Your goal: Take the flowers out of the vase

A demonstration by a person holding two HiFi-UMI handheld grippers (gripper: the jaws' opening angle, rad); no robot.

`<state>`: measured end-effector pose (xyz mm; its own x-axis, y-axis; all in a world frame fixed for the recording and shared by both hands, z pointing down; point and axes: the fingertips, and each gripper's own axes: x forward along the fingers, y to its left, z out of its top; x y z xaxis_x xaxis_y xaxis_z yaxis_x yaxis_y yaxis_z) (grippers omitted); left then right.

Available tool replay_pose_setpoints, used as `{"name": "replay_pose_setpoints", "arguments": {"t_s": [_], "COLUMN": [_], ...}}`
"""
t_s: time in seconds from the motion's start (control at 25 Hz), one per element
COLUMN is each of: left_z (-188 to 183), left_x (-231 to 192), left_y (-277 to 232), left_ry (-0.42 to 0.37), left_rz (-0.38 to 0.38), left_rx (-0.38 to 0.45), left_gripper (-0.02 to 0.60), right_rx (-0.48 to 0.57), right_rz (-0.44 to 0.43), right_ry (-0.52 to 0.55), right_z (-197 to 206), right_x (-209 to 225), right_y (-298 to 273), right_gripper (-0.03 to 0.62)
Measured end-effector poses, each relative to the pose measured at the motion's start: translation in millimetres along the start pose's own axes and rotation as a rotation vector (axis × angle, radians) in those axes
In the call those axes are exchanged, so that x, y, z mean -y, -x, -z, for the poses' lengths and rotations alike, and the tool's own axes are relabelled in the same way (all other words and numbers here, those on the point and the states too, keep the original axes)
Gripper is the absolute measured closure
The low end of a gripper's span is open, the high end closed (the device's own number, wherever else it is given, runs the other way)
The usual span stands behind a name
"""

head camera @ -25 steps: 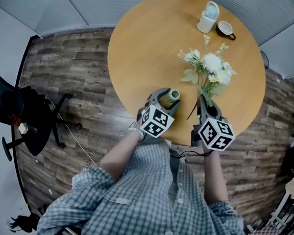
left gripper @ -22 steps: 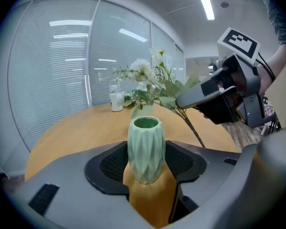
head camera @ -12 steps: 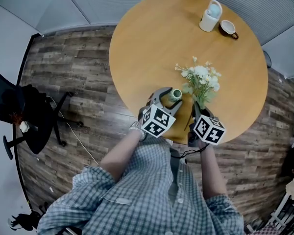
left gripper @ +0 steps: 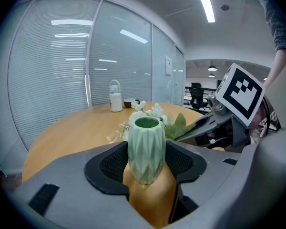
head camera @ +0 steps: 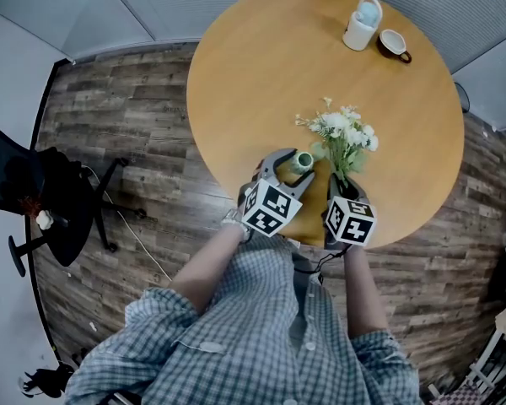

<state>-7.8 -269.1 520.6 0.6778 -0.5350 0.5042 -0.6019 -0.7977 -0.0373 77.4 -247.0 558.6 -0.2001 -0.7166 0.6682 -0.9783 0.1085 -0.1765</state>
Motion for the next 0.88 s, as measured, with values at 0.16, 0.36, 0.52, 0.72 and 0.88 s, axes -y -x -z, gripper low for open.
{"name": "replay_pose_setpoints", "arguments": {"t_s": [0.16, 0.36, 0.52, 0.72, 0.88], "left_z": [0, 0, 0, -4, -5], "left_x": [0, 0, -1, -1, -2], "left_y": [1, 2, 3, 8, 16], "left_ry": [0.000, 0.004, 0.030, 0.064, 0.063], "left_rz": [-0.003, -0.010, -0.008, 0.007, 0.003], "left_rx": [0.003, 0.007, 0.014, 0.033, 0.033], "left_gripper": [0.330, 0.330, 0.330, 0.312, 0.305], "right_rx": [0.007, 0.008, 0.008, 0.022, 0.030], "right_rz": [-0.018, -0.043, -0.058, -0.068, -0.057], "right_ry": [0.038, 0.070, 0.088, 0.089, 0.074], "right_z": [0, 0, 0, -2, -3], "right_x": [-7, -13, -14, -12, -6], "right_y": [0, 0, 2, 5, 10], "right_gripper": [0.494, 0.431, 0.407, 0.391, 0.388]}}
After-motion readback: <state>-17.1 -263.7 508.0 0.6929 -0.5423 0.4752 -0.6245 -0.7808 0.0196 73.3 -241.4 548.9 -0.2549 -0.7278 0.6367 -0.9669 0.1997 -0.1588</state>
